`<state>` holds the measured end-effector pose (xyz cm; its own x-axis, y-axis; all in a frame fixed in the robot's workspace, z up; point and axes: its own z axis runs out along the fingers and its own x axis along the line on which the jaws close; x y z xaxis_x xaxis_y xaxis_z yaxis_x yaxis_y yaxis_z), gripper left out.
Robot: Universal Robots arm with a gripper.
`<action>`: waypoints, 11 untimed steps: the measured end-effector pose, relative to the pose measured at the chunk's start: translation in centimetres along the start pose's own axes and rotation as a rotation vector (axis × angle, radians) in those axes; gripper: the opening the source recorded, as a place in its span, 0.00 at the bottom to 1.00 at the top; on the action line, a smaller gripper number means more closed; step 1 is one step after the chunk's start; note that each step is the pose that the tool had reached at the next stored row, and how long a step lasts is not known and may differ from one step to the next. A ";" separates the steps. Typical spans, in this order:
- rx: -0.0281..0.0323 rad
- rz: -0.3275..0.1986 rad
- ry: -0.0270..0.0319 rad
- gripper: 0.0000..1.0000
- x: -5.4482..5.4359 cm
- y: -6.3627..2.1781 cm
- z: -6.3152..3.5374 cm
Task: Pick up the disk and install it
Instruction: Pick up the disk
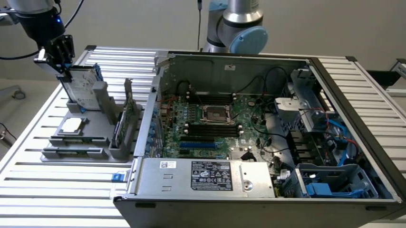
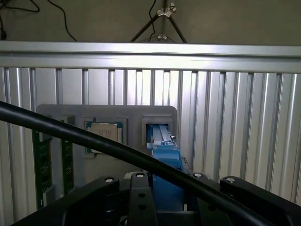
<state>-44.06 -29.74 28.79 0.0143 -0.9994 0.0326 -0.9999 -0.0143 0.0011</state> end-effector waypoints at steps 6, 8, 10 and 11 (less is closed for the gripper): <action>-0.0002 0.000 -0.0001 0.33 0.0 0.01 -0.11; -0.0015 0.000 0.0000 0.33 0.0 0.00 -0.87; -0.0020 0.000 0.0000 0.33 0.1 0.00 -1.77; -0.0020 0.000 -0.0001 0.33 0.1 0.00 -2.23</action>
<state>-44.06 -29.74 31.03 0.0143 -0.9994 0.0326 -0.9999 -0.0143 0.0031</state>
